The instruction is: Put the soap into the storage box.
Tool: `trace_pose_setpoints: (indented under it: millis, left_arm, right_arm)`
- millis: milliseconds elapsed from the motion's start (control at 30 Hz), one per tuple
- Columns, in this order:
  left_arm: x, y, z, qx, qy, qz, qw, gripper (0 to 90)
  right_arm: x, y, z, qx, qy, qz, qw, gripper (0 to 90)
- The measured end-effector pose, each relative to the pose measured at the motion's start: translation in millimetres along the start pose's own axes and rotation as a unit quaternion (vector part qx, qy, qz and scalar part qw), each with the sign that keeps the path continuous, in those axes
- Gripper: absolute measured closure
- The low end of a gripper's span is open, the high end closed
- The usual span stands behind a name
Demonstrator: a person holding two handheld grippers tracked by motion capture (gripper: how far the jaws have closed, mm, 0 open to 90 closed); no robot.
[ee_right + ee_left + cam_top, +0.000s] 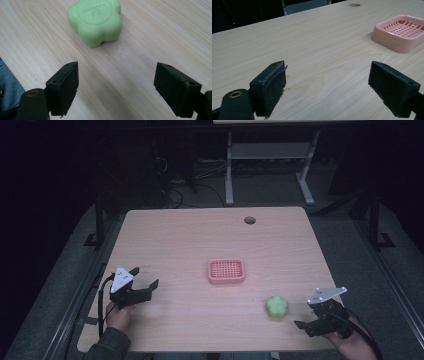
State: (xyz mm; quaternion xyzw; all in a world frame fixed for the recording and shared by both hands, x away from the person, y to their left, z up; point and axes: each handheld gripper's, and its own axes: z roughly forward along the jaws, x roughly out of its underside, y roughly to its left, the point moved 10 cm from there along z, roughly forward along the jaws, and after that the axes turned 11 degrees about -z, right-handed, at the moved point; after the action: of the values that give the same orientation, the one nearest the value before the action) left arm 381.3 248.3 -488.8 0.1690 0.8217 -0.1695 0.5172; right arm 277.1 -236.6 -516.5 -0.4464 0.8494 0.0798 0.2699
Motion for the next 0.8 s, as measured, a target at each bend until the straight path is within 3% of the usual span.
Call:
trace_pose_setpoints:
  millis: [367, 800]
  left_arm:
    - [0.7, -0.2, 0.1, 0.0, 0.003, 0.001, 1.0, 14.2]
    - [0.7, -2.0, 0.3, 0.003, 0.003, 0.001, 1.0, 14.2]
  right_arm:
    - [-8.4, 3.4, 1.1, -0.009, 0.008, -0.009, 0.9999, 20.1]
    - [-34.1, 4.2, 1.0, -0.018, 0.016, -0.043, 0.9988, 19.7]
